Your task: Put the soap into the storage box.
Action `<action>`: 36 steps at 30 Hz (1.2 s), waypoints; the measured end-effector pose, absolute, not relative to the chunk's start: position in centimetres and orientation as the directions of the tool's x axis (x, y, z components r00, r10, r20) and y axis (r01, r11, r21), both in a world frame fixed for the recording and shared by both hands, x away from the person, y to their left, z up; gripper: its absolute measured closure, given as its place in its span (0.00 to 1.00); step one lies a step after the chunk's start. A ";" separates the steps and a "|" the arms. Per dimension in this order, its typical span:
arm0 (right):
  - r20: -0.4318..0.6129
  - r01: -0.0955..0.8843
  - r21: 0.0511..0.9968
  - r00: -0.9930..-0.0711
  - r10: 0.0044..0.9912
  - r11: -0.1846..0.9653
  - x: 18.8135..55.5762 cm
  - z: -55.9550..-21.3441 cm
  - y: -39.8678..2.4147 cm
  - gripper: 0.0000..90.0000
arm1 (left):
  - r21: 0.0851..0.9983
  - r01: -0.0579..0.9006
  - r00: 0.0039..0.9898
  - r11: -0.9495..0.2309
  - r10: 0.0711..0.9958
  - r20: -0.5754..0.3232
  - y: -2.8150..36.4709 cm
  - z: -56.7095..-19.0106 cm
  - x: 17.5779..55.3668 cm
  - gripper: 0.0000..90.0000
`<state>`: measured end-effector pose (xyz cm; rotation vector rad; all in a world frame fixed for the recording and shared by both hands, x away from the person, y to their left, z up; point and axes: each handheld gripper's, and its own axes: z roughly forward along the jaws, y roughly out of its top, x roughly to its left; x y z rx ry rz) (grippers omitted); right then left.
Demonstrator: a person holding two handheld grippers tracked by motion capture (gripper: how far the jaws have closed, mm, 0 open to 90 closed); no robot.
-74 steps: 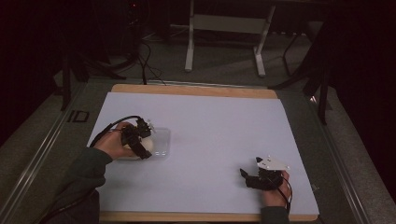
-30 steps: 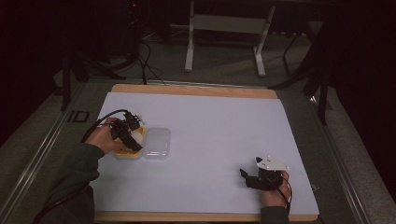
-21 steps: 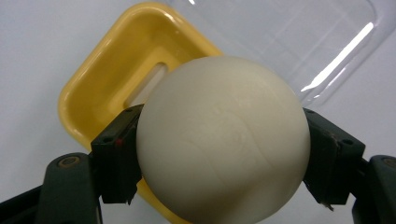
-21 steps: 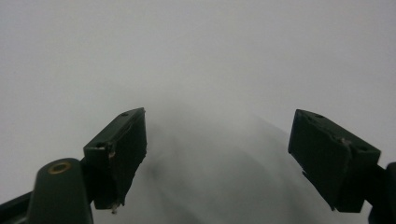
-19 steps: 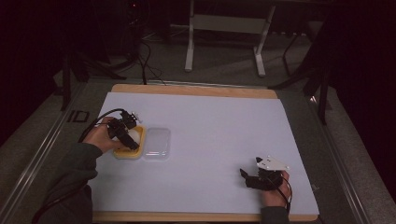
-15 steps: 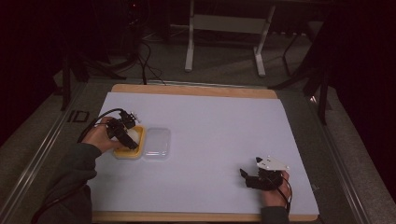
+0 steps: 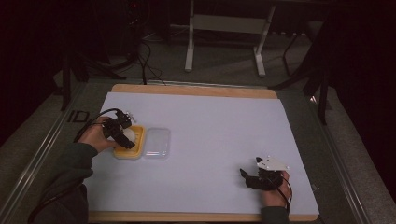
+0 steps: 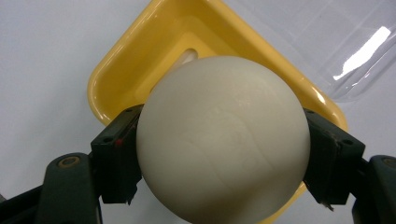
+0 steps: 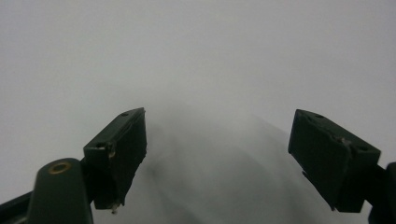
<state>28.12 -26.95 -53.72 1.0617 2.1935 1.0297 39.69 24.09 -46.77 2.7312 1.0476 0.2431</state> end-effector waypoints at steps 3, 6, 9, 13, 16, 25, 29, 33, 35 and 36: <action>-0.102 0.439 0.798 -0.576 0.811 0.412 28.1 -53.7 -26.9 0.22 | 0.249 0.628 0.745 -0.737 0.662 0.079 24.1 -46.8 39.6 0.28; -0.101 0.439 0.799 -0.576 0.811 0.411 28.1 -53.7 -27.0 0.22 | 0.253 0.623 0.748 -0.740 0.658 0.084 24.1 -46.9 39.6 0.28; -0.102 0.439 0.799 -0.576 0.811 0.412 28.1 -53.7 -26.9 0.22 | 0.251 0.619 0.754 -0.744 0.653 0.077 24.0 -47.1 39.7 0.28; -0.102 0.438 0.799 -0.576 0.811 0.412 28.1 -53.7 -26.9 0.22 | 0.249 0.615 0.757 -0.748 0.649 0.080 23.9 -47.3 39.8 0.28; -0.103 0.438 0.799 -0.576 0.811 0.412 28.1 -53.7 -26.9 0.22 | 0.247 0.609 0.763 -0.754 0.642 0.076 23.8 -47.5 39.9 0.28; -0.102 0.438 0.799 -0.576 0.811 0.412 28.1 -53.7 -26.9 0.22 | 0.240 0.601 0.772 -0.762 0.632 0.074 23.5 -48.0 40.1 0.28; -0.103 0.438 0.799 -0.576 0.811 0.412 28.1 -53.7 -26.9 0.22 | 0.233 0.605 0.771 -0.762 0.633 0.070 23.5 -48.3 40.3 0.28; -0.103 0.438 0.799 -0.576 0.811 0.413 28.1 -53.7 -26.9 0.22 | 0.222 0.608 0.771 -0.762 0.634 0.067 23.4 -48.7 40.4 0.28; -0.103 0.437 0.799 -0.576 0.811 0.412 28.1 -53.7 -26.9 0.22 | 0.217 0.608 0.771 -0.764 0.633 0.070 23.3 -48.8 40.4 0.28; -0.103 0.438 0.799 -0.575 0.811 0.412 28.1 -53.7 -26.9 0.22 | 0.216 0.609 0.770 -0.763 0.634 0.069 23.3 -48.8 40.4 0.28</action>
